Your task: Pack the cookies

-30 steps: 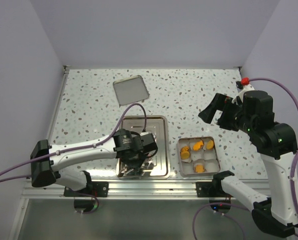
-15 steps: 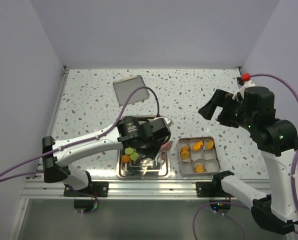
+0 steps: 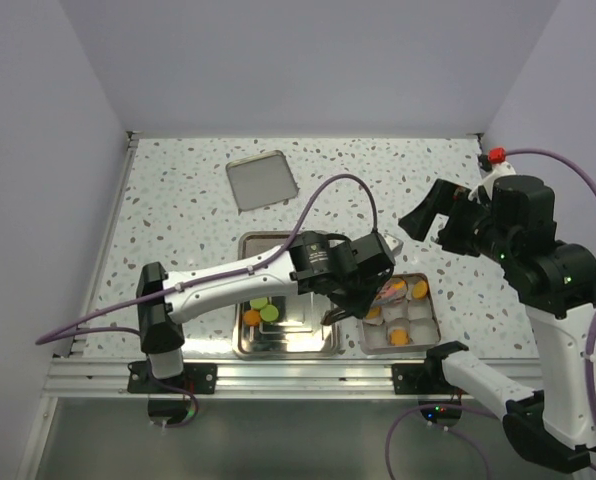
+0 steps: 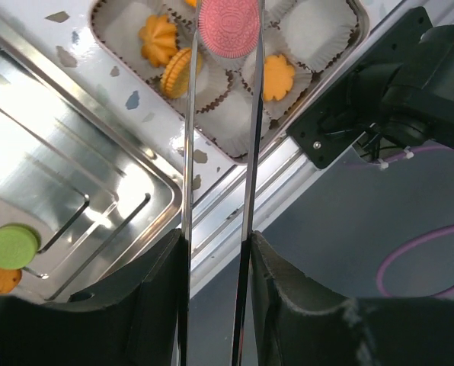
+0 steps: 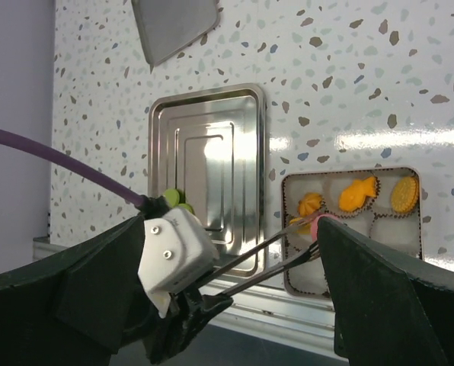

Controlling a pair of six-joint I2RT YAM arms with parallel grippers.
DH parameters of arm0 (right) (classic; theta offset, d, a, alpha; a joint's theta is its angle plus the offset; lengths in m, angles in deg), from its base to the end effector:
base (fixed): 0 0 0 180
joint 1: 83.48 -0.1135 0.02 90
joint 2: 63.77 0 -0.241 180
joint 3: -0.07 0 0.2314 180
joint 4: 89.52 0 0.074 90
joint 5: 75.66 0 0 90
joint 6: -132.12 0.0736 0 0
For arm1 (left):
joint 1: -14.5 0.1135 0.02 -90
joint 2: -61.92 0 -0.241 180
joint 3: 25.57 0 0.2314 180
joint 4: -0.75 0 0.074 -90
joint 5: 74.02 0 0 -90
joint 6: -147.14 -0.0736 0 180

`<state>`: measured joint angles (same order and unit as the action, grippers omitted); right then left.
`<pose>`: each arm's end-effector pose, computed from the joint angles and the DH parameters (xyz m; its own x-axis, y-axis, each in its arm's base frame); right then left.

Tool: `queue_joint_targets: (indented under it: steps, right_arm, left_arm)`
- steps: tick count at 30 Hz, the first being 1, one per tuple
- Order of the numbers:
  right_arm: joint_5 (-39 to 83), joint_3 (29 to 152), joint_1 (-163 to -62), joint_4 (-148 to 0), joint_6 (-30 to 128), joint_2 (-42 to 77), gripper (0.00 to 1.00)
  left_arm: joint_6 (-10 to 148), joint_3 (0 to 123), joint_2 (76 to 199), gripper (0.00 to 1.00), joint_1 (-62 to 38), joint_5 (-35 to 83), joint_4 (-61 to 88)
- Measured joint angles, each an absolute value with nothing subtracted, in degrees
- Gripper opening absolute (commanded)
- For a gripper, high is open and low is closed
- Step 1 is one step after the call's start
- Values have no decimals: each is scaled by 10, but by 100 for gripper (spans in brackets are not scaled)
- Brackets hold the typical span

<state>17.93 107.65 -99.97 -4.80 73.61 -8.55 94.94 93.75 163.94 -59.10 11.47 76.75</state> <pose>0.1410 0.0465 0.4158 -0.6121 0.3625 -0.7028 -0.0167 0.8826 0.4698 0.1094 -0.3511 0.2921 -0.7697 0.4512 -0.4517 0.5987 0.7558 -0.2653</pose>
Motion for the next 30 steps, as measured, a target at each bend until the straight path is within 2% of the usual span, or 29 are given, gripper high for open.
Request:
queue_joint_targets:
  steps: [15,30]
  right_arm:
    - [168,1076,-1000,-47,736,-92,99]
    - [168,1065,-1000,-46,735,-93,99]
  left_arm:
    - [942,939,1694,40,-598,146,698]
    - [940,914,1699,47,-598,147,682]
